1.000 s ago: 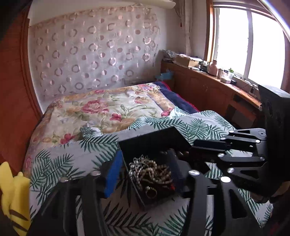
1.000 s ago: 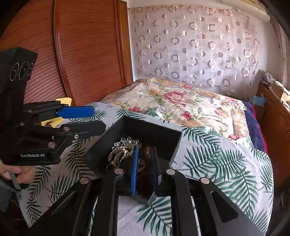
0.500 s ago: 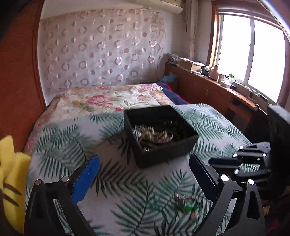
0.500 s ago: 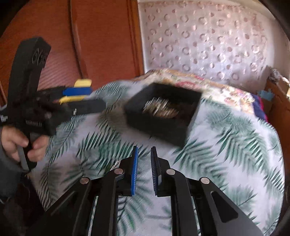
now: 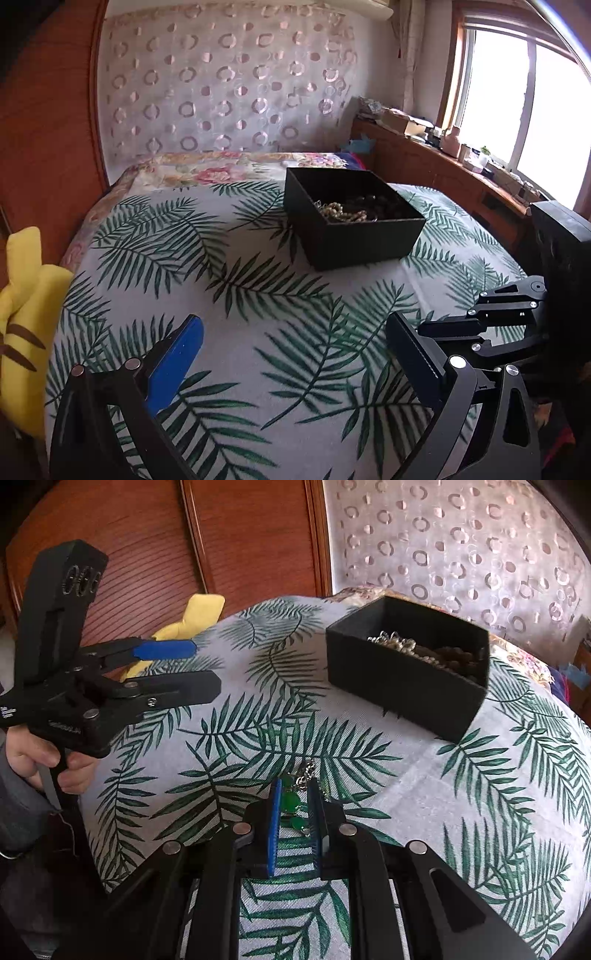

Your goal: Organize jewelry

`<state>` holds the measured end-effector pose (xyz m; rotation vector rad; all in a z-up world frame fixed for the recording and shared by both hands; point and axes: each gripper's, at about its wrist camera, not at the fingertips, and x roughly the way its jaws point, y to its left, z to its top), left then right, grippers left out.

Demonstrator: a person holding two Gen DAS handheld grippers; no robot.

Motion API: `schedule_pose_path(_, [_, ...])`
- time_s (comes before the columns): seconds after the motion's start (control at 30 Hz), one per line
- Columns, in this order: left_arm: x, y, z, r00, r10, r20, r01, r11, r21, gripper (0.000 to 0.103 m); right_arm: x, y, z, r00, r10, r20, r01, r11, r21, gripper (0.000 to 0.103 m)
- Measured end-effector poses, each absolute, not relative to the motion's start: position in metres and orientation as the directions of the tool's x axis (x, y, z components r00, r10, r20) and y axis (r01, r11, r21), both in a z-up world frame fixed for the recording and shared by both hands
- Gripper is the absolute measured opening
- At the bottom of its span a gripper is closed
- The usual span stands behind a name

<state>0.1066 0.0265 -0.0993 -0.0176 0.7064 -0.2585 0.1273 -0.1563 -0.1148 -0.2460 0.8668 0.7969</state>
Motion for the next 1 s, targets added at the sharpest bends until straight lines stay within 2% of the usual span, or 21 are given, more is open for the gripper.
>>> schedule_pose_path(0.33, [0.103, 0.029, -0.103, 0.725, -0.24, -0.646, 0.231, 0.968, -0.1, 0.095, 0.13, -0.141, -0.115, 0.364, 0.448, -0.817, -0.74, 0.671, 0.039, 0.018])
schedule_pose_path(0.47, [0.1, 0.026, -0.104, 0.721, -0.24, -0.65, 0.235, 0.967, -0.095, 0.095, 0.129, -0.14, -0.115, 0.376, 0.431, -0.82, -0.748, 0.664, 0.006, 0.013])
schedule_pose_path(0.83, [0.088, -0.01, -0.113, 0.674, -0.297, -0.677, 0.328, 0.941, -0.087, 0.094, 0.12, -0.206, -0.092, 0.502, 0.472, -0.725, -0.626, 0.777, 0.073, 0.013])
schedule_pose_path(0.9, [0.085, -0.02, -0.113, 0.662, -0.32, -0.677, 0.355, 0.93, -0.093, 0.085, 0.114, -0.215, -0.09, 0.517, 0.468, -0.717, -0.61, 0.789, 0.075, 0.013])
schedule_pose_path(0.97, [0.084, -0.028, -0.114, 0.646, -0.334, -0.686, 0.376, 0.922, -0.095, 0.07, 0.111, -0.225, -0.088, 0.531, 0.465, -0.708, -0.595, 0.8, 0.08, 0.013])
schedule_pose_path(1.0, [0.084, -0.034, -0.115, 0.634, -0.344, -0.692, 0.391, 0.915, -0.096, 0.066, 0.108, -0.229, -0.086, 0.538, 0.465, -0.703, -0.588, 0.804, 0.081, 0.013])
